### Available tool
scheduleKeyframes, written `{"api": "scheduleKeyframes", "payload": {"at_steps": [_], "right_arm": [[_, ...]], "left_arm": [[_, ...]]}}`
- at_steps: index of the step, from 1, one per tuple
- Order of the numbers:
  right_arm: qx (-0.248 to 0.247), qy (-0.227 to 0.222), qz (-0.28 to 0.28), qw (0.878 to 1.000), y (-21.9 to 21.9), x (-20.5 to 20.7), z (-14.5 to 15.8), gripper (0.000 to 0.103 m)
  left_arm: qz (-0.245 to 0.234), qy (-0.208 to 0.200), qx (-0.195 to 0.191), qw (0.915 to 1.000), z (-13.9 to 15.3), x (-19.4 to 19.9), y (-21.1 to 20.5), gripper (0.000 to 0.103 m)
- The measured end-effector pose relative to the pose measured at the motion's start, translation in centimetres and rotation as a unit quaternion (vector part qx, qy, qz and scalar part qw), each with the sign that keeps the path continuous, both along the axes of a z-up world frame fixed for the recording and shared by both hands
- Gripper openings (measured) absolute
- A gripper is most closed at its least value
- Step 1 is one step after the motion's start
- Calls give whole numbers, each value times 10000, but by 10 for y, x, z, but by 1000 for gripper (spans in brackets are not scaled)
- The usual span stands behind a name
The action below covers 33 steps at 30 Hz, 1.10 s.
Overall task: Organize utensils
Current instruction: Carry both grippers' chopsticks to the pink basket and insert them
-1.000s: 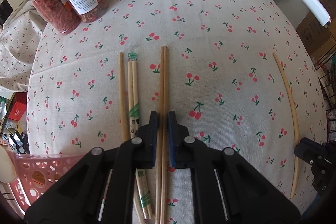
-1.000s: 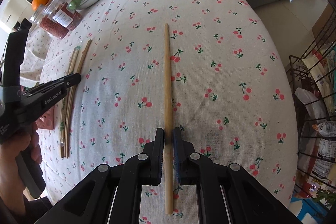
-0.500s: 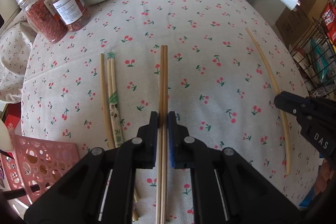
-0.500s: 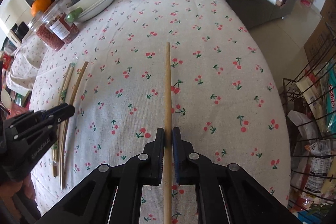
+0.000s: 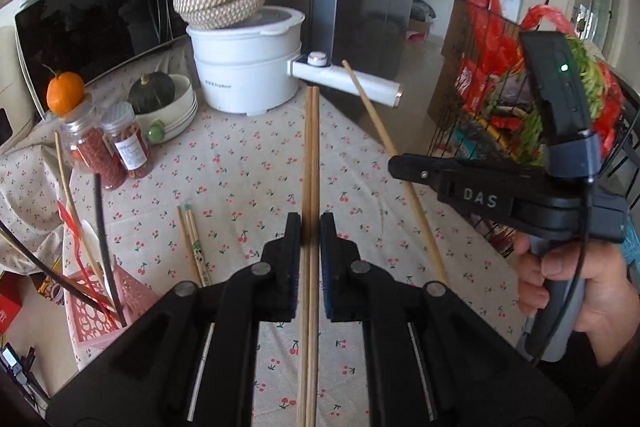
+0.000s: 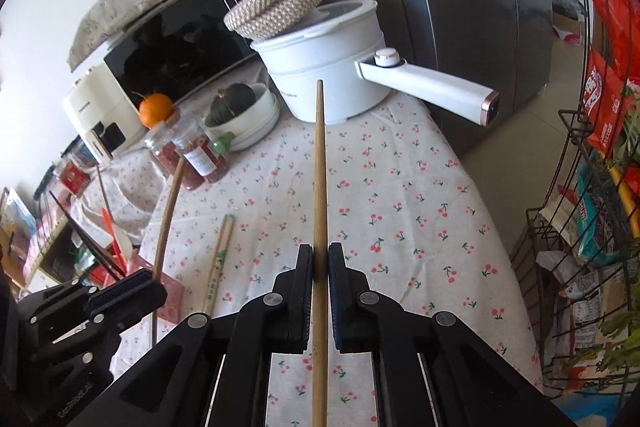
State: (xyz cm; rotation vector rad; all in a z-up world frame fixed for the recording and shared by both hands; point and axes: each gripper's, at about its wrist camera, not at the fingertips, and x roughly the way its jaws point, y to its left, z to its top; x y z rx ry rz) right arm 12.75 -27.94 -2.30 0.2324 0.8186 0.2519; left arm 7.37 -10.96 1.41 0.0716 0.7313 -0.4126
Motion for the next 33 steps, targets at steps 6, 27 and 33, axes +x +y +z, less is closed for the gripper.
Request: {"api": "scheduleKeyframes", "payload": {"at_steps": [6, 27, 33], "right_arm": [[188, -432, 159, 9988, 15, -17, 24, 8], [33, -939, 527, 9942, 69, -19, 35, 8], [28, -1056, 624, 9924, 91, -20, 37, 8]], "left_arm": [[-150, -878, -190, 9958, 51, -27, 35, 10], [1028, -2492, -914, 9586, 11, 3, 170, 10], [1120, -2607, -811, 9555, -7, 16, 176, 11]]}}
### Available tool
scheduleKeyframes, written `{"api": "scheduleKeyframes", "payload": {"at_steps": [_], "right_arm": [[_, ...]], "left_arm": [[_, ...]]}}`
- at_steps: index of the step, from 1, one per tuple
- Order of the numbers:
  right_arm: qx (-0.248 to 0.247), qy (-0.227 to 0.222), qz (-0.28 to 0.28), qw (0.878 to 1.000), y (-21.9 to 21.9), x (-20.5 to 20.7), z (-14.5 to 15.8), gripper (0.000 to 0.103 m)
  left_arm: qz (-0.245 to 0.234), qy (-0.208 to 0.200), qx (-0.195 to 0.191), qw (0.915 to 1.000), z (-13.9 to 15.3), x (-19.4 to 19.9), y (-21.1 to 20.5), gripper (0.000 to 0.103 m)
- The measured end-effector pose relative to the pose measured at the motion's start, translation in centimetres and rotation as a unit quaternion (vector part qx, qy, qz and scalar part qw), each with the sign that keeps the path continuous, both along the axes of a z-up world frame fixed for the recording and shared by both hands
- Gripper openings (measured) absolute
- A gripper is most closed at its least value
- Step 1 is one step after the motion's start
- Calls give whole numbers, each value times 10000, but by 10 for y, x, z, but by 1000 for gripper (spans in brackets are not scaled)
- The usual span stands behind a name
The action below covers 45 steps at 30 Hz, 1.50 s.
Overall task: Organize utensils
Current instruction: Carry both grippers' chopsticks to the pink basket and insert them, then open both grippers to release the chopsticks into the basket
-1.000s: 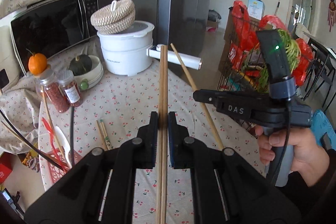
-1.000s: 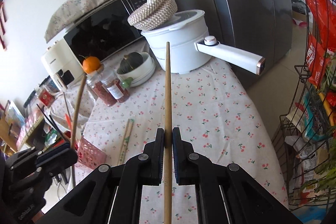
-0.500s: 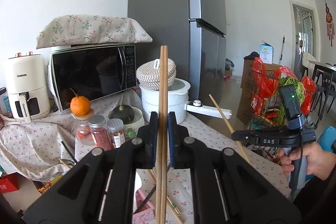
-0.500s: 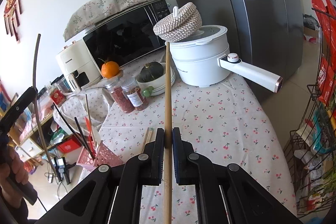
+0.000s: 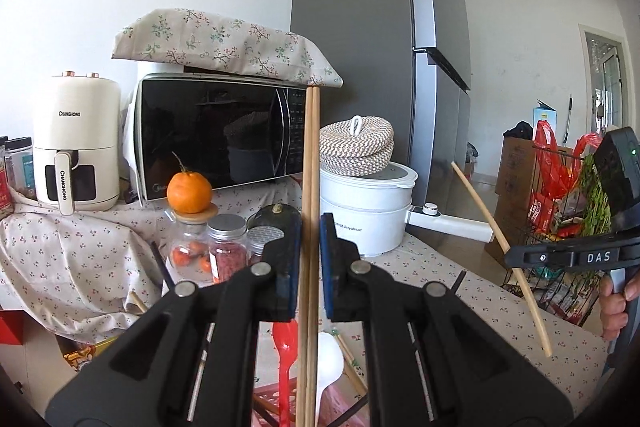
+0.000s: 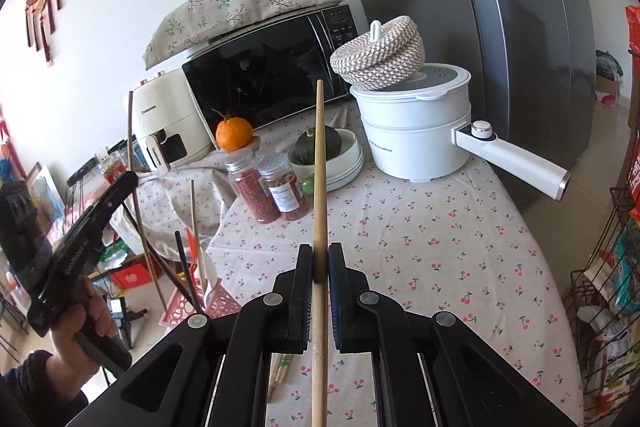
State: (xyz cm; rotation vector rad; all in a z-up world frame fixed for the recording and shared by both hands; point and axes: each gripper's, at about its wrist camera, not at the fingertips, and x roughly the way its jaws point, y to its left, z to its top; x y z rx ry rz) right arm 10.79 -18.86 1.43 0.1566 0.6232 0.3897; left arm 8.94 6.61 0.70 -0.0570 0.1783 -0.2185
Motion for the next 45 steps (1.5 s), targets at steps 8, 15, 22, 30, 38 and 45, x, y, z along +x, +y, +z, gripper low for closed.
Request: {"api": "scheduleKeyframes", "payload": {"at_steps": [8, 15, 22, 30, 38, 45], "right_arm": [[70, -421, 51, 9991, 24, -8, 11, 8], [350, -911, 206, 9950, 53, -23, 22, 8], [329, -1284, 422, 9903, 102, -41, 23, 8], [701, -1531, 78, 9857, 153, -41, 6, 8], [579, -2104, -616, 9740, 180, -40, -23, 8], [526, -2267, -1019, 9672, 183, -28, -38, 8]], "left_arm": [[-75, 449, -275, 9986, -27, 4, 22, 11], [-450, 1046, -528, 9921, -28, -8, 27, 11], [-552, 1565, -394, 9853, -25, -35, 33, 31], [-146, 2450, -510, 9681, -37, -51, 67, 59], [342, 2928, -764, 9525, -49, -54, 101, 63], [341, 2970, -579, 9525, -53, -53, 96, 66]]}}
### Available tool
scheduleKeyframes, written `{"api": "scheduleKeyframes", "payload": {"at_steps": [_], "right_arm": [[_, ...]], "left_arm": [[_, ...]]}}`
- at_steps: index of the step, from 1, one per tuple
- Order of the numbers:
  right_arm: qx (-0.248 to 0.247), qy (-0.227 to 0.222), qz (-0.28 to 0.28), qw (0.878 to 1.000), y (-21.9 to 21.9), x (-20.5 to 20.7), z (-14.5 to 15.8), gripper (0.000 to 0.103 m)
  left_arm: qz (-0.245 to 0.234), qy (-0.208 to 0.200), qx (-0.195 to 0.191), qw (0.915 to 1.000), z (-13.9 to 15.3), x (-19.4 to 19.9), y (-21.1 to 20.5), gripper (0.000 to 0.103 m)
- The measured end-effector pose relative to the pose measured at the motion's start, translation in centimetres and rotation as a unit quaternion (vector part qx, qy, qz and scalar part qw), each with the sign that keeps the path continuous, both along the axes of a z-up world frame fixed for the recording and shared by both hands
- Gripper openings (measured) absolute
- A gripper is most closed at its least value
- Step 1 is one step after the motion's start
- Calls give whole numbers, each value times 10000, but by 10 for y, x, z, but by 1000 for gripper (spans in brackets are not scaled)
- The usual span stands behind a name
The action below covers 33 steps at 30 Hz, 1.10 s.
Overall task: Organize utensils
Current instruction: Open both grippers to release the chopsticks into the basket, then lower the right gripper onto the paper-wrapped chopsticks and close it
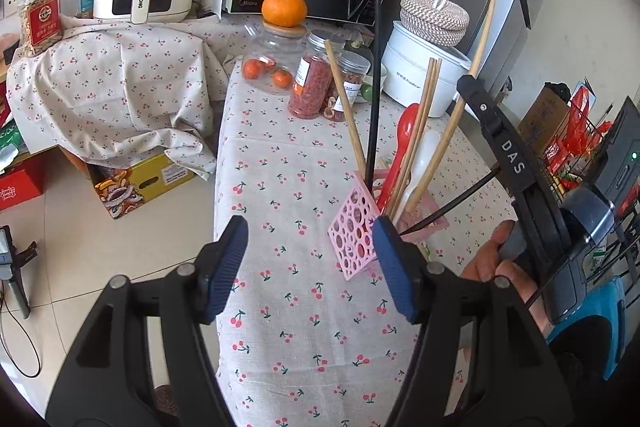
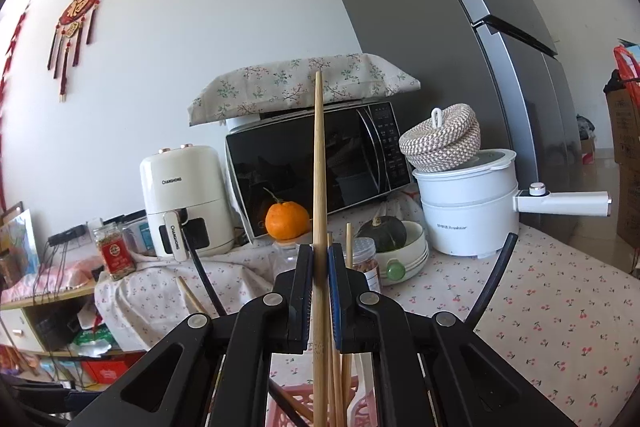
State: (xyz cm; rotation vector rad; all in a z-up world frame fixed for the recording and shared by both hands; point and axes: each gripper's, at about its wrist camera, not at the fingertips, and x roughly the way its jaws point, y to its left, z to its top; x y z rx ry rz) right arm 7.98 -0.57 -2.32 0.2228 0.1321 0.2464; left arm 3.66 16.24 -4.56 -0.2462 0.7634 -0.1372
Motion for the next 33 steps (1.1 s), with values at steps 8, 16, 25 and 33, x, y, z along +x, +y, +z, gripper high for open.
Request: {"api": "scheduleKeyframes", "payload": {"at_steps": [8, 16, 25, 33], "right_arm": [[41, 128, 121, 9998, 6, -4, -10, 10], [98, 291, 366, 9989, -11, -12, 15, 27], [-311, 327, 708, 9965, -65, -30, 70, 72], [-539, 1515, 477, 9858, -128, 9, 53, 83]], "left_arm": [[157, 126, 37, 9998, -4, 4, 2, 67], [172, 340, 148, 9992, -5, 6, -9, 78], [180, 433, 407, 9981, -4, 1, -36, 97], [-6, 317, 576, 9978, -3, -2, -65, 102]]}}
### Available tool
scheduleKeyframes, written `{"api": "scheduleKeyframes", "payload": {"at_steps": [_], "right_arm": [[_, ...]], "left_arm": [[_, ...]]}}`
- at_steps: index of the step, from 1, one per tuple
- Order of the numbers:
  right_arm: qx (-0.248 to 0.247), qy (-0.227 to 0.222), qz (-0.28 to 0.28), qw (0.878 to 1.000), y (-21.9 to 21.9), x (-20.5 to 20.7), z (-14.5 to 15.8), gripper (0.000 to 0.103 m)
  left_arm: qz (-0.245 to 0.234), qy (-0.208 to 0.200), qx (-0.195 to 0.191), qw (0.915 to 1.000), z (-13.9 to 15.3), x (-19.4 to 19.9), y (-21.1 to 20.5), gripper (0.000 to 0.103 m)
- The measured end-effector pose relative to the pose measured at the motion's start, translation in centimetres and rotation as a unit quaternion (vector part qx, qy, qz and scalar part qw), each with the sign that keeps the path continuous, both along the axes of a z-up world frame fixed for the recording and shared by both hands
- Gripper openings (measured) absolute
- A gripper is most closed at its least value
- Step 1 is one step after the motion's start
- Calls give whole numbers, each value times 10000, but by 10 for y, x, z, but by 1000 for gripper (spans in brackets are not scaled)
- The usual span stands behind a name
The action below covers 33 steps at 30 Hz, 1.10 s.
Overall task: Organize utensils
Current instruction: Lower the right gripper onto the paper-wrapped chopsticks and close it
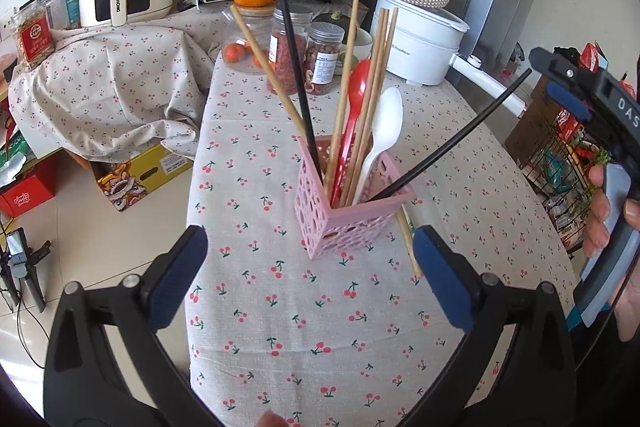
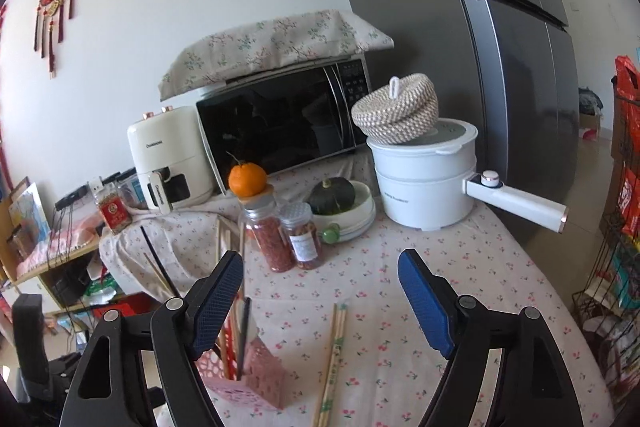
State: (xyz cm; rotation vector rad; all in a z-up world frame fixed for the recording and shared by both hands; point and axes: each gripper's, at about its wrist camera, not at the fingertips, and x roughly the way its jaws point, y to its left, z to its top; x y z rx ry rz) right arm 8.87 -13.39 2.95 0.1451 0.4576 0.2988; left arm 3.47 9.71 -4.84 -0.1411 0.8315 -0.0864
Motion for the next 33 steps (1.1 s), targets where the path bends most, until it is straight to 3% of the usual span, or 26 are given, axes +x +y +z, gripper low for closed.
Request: {"api": "scheduleKeyframes", "payload": {"at_steps": [6, 10, 14, 23, 33], "right_arm": [[-295, 896, 89, 9955, -15, 27, -50, 86], [-211, 1849, 495, 9813, -10, 54, -87, 86], [-273, 2387, 679, 9683, -2, 75, -118, 86], [-617, 2923, 775, 9512, 28, 105, -162, 86], [-1368, 2944, 609, 9439, 51, 118, -179, 75]], "left_arm": [[-116, 200, 154, 9996, -10, 7, -15, 102], [-148, 282, 193, 9993, -15, 11, -19, 102], [-150, 375, 156, 9991, -20, 15, -20, 102], [-135, 674, 179, 9975, -36, 26, -18, 102], [-66, 698, 160, 9974, -37, 25, -13, 102]]}}
